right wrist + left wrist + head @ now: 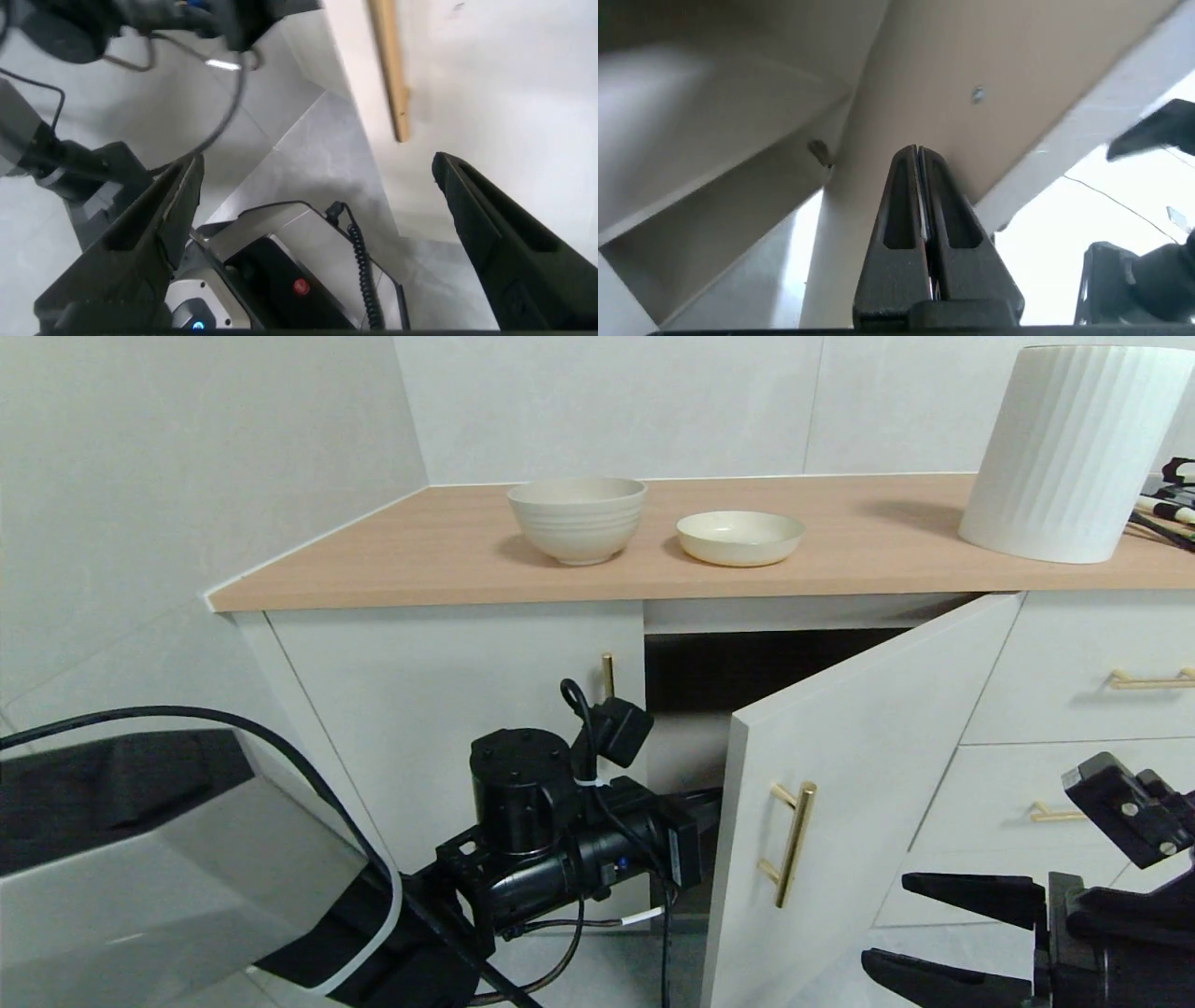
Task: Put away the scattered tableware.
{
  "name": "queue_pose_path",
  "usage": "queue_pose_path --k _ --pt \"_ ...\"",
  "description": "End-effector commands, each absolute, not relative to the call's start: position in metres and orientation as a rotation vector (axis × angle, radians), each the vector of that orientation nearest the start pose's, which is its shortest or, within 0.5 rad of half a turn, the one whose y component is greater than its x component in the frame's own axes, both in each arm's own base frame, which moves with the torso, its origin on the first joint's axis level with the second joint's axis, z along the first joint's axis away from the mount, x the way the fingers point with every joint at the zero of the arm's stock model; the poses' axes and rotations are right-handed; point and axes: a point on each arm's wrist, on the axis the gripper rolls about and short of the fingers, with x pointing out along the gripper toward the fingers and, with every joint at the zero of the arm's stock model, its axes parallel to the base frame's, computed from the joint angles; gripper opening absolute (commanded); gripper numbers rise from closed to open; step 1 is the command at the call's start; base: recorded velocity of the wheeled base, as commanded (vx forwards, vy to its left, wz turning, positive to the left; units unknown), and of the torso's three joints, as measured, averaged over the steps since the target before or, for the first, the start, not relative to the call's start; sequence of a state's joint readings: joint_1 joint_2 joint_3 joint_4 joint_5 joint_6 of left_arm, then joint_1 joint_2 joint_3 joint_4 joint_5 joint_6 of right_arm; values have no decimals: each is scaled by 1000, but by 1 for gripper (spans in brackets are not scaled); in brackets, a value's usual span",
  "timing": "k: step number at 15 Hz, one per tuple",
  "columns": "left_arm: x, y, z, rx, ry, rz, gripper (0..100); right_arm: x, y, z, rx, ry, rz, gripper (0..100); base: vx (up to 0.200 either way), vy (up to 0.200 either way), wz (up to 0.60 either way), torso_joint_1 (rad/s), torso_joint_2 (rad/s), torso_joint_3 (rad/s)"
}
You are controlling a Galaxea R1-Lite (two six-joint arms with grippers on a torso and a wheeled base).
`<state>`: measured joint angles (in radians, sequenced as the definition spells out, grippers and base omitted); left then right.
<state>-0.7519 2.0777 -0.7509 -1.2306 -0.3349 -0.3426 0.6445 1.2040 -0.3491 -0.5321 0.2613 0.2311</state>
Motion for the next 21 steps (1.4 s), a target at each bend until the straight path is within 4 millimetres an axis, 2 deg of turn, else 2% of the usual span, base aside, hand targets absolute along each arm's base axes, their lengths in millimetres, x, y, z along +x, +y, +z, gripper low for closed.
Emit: queue_pose_path --k 1,3,5,8,15,19,21 --pt "268 -261 90 -283 303 -1054 0 125 101 166 149 427 856 100 0 0 0 0 0 0" --pt "270 -263 96 -278 327 -1049 0 124 101 167 150 422 855 100 0 0 0 0 0 0" --pt "272 -265 106 -278 337 -1047 0 123 100 168 152 411 857 100 -200 0 0 5 7 -9" --pt "276 -268 110 -285 320 -1049 0 117 102 173 152 389 891 100 -200 0 0 4 -2 9" --pt "288 -282 118 -275 358 -1022 0 112 103 175 149 377 918 100 0 0 0 0 0 0" --pt "277 -305 123 -258 338 -906 0 106 105 179 151 360 959 100 0 0 0 0 0 0" --pt "252 -322 133 -255 326 -968 0 101 105 182 152 342 988 100 0 0 0 0 0 0"
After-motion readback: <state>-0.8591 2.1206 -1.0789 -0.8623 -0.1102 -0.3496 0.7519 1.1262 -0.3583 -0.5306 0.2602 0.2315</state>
